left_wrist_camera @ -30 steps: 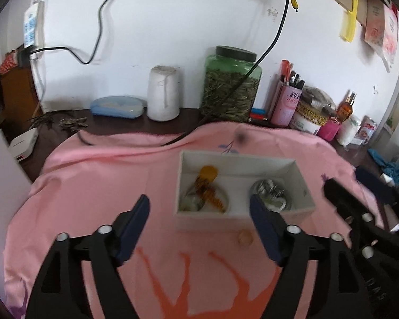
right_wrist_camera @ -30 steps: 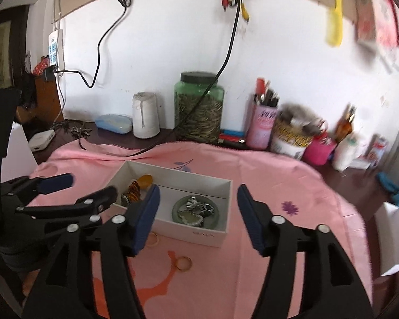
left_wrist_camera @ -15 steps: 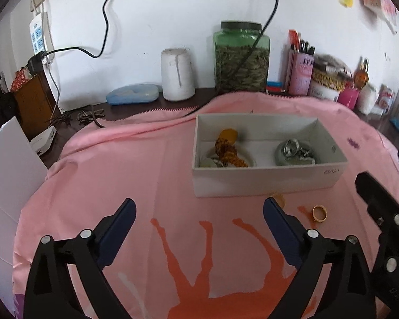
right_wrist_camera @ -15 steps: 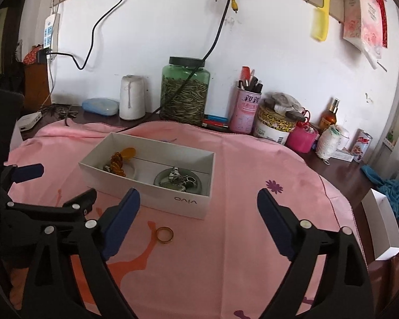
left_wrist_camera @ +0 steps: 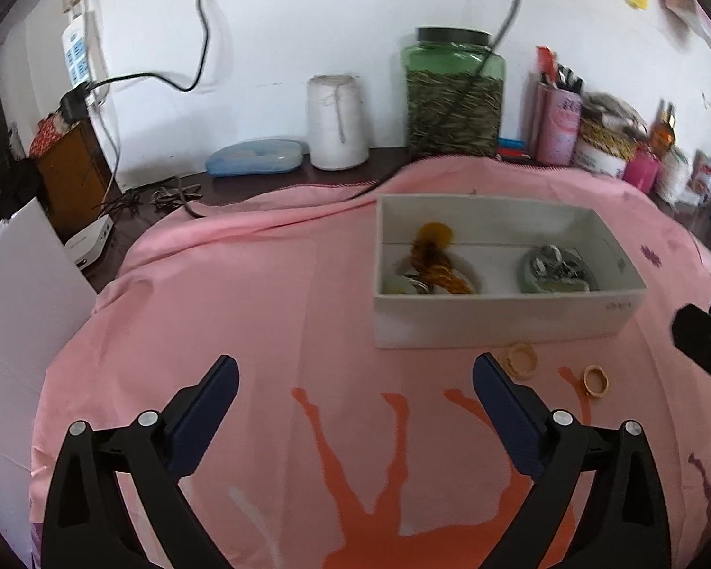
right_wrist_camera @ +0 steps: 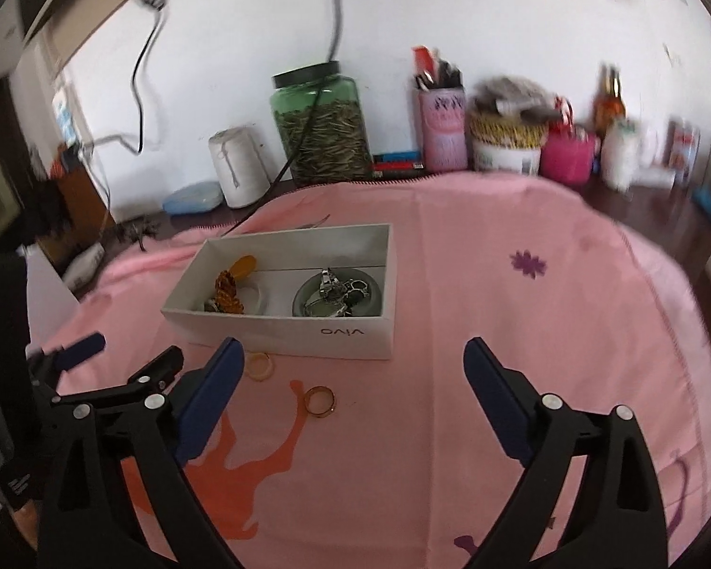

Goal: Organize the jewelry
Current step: 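Lift both tools out and move the left tool toward the gold rings, then grasp one gold ring with the left tool while the right tool grasps the other gold ring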

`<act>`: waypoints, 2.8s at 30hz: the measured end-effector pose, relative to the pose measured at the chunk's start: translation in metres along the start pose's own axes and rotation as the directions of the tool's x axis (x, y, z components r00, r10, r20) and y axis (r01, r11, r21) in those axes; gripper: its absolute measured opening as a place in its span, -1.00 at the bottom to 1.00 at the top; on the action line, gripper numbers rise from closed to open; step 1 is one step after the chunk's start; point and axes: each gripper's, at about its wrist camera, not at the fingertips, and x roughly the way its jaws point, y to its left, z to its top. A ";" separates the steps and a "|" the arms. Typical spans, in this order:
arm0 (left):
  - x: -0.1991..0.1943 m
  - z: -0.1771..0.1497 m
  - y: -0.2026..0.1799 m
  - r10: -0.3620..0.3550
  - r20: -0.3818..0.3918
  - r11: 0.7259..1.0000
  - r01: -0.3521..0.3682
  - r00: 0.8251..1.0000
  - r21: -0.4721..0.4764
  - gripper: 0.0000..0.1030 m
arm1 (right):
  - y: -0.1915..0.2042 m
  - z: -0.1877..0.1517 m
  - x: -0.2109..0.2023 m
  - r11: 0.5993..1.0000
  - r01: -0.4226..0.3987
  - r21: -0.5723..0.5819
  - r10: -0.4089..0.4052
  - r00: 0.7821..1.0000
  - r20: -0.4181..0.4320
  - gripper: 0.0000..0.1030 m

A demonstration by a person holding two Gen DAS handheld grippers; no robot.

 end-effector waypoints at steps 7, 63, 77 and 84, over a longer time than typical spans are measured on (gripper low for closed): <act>-0.004 0.009 0.028 -0.061 0.012 0.991 0.062 0.998 -0.115 0.87 | -0.008 0.002 0.004 0.995 -0.082 0.051 0.085 0.995 -0.055 0.25; 0.017 -0.015 0.003 -0.286 -0.152 0.957 0.291 0.946 0.012 -0.57 | 0.027 -0.026 0.053 0.979 -0.044 -0.200 0.001 0.977 -0.213 -0.62; 0.021 -0.011 0.012 -0.306 -0.161 0.952 0.305 0.938 -0.031 -0.55 | 0.022 -0.016 0.036 0.986 -0.093 -0.135 0.065 0.978 -0.196 -0.62; 0.018 -0.012 -0.007 -0.269 -0.137 0.959 0.278 0.953 0.053 -0.24 | 0.022 -0.016 0.037 0.987 -0.093 -0.134 0.065 0.978 -0.200 -0.62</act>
